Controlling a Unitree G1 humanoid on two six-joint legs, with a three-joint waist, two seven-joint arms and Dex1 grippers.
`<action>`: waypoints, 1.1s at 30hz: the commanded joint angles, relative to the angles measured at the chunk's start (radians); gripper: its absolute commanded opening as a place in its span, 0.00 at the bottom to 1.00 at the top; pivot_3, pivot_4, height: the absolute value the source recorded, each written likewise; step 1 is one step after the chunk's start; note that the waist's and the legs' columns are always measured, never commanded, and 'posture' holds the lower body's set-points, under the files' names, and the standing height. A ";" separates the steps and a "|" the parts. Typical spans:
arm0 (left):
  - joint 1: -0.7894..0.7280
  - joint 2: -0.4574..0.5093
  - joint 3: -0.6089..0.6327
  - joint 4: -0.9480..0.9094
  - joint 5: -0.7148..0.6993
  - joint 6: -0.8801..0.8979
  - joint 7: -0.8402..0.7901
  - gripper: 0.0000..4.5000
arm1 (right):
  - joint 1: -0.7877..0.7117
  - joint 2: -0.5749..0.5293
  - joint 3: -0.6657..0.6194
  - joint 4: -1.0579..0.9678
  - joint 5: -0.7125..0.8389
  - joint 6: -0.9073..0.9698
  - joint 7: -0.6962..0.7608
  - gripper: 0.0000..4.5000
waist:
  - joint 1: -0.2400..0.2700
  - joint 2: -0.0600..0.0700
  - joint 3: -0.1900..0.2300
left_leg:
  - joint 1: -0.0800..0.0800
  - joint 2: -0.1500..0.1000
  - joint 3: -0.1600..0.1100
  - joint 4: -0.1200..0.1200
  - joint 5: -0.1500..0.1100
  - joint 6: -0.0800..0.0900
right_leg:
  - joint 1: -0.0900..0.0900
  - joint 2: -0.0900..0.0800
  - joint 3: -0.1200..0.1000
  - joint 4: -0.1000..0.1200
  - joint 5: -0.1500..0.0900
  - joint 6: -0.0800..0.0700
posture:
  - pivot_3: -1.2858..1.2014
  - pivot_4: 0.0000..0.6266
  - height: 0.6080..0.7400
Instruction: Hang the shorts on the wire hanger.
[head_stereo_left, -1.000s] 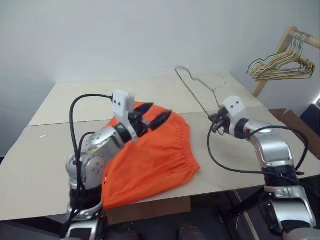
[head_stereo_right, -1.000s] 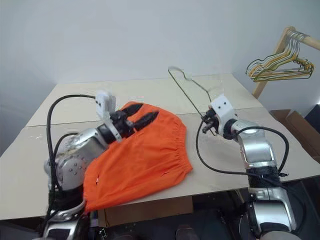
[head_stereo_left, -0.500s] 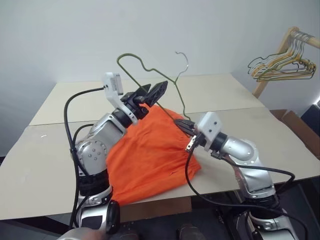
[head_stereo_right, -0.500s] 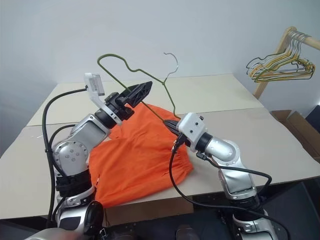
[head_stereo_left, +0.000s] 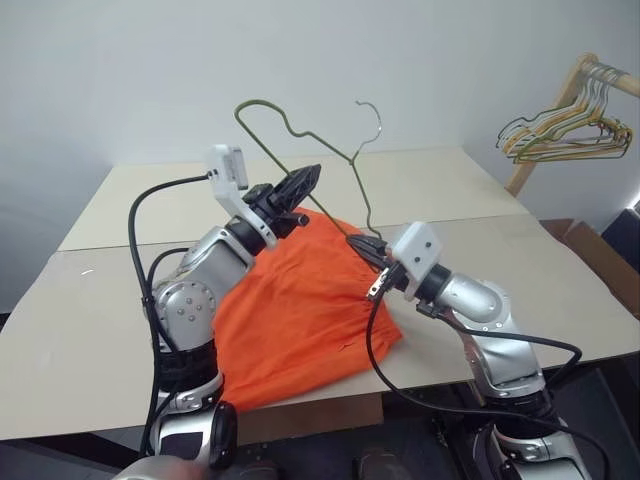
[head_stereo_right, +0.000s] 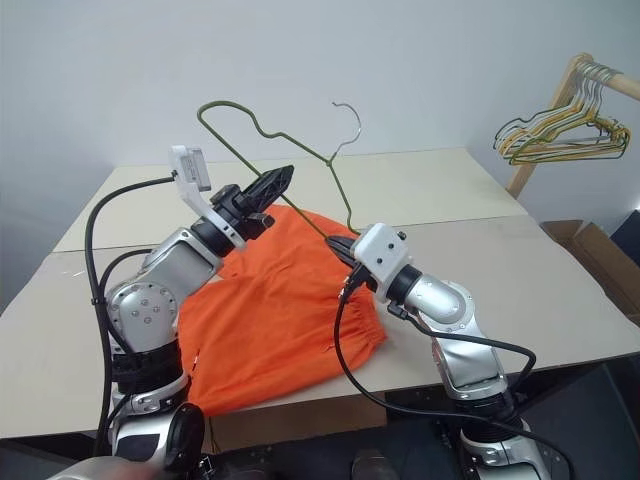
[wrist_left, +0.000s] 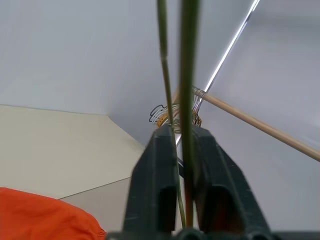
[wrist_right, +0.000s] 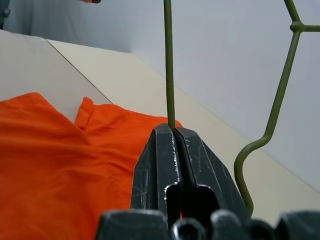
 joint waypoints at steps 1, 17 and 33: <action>-0.005 0.013 0.007 -0.021 -0.001 -0.037 0.014 0.01 | -0.015 -0.001 -0.009 -0.025 -0.011 -0.022 -0.019 0.00 | 0.000 0.000 0.000 | 0.000 0.000 0.000 0.000 0.000 0.000 | 0.000 0.000 0.000 0.000 0.000 0.000 | 0.48 0.00 1.00; 0.047 0.181 0.049 -0.056 -0.119 -0.125 -0.274 0.00 | 0.032 -0.180 -0.170 -0.106 0.346 0.060 0.292 0.90 | -0.001 0.000 0.000 | 0.000 0.000 0.001 0.000 0.000 0.000 | 0.001 0.000 0.000 -0.002 0.000 0.000 | 0.48 0.00 1.00; 0.066 0.386 0.125 0.047 -0.364 -0.173 -0.852 0.00 | -0.176 -0.470 -0.180 0.149 0.887 0.733 0.637 0.99 | -0.001 -0.001 0.001 | -0.001 0.005 0.007 -0.001 0.000 0.001 | 0.002 0.005 -0.002 -0.009 0.001 -0.001 | 0.47 0.00 1.00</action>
